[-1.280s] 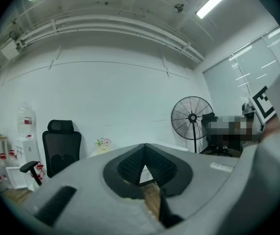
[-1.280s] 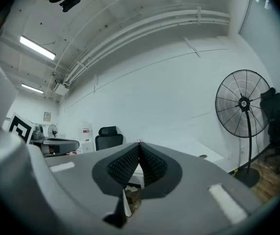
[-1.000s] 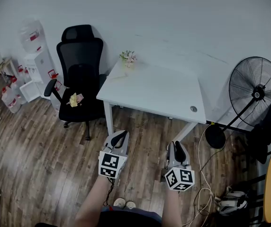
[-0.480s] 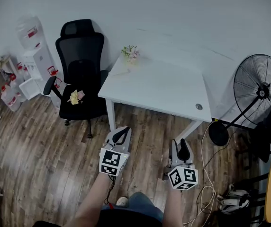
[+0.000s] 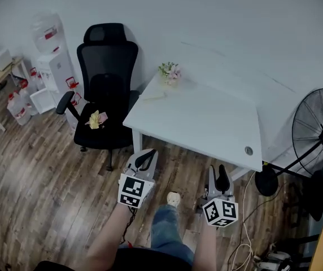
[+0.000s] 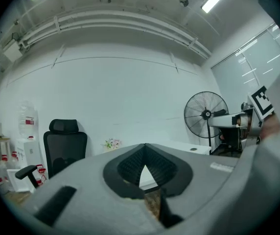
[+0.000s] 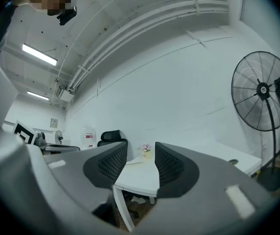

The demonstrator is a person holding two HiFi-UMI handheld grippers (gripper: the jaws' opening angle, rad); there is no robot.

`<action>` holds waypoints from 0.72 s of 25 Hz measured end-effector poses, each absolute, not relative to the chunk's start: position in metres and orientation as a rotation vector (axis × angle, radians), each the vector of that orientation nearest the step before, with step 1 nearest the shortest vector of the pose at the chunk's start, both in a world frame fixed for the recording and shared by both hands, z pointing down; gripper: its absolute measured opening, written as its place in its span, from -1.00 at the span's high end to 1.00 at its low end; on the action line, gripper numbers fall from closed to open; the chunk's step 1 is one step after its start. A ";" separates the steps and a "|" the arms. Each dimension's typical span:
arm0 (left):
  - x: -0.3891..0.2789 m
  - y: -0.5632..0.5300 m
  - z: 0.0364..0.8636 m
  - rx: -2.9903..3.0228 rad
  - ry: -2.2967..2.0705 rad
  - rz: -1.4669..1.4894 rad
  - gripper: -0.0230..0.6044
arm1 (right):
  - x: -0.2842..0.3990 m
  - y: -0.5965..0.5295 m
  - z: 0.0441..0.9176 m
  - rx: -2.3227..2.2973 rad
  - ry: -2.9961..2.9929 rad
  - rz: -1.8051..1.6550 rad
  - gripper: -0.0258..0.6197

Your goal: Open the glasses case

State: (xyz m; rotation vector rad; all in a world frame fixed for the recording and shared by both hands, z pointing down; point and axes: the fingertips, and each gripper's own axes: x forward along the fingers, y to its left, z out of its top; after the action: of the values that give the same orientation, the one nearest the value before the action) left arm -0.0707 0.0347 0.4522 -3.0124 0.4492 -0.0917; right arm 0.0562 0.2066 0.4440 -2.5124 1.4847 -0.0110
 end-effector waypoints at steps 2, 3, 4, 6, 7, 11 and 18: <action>-0.050 0.007 0.455 -2.997 0.505 -0.087 0.90 | 0.087 0.180 0.446 -2.499 1.509 0.008 0.39; -0.036 -0.008 0.457 -2.986 0.529 -0.089 0.90 | 0.106 0.166 0.446 -2.496 1.520 0.019 0.39; -0.021 -0.022 0.458 -2.976 0.551 -0.092 0.90 | 0.126 0.151 0.446 -2.494 1.527 0.027 0.39; 0.012 -0.051 0.458 -2.962 0.596 -0.100 0.90 | 0.169 0.123 0.443 -2.483 1.546 0.029 0.39; 0.030 -0.065 0.457 -2.957 0.622 -0.107 0.90 | 0.190 0.107 0.442 -2.476 1.564 0.025 0.39; 0.107 -0.126 0.451 -2.953 0.736 -0.106 0.90 | 0.277 0.045 0.438 -2.456 1.640 0.000 0.39; 0.201 -0.193 0.452 -2.934 0.838 -0.150 0.90 | 0.386 -0.050 0.444 -2.379 1.720 -0.111 0.39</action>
State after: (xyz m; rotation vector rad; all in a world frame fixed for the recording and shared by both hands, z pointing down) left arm 0.2007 -0.1932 0.4522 -2.9340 0.8385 -0.1505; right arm 0.3857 -0.0503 0.4444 -2.3791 1.7200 -0.1113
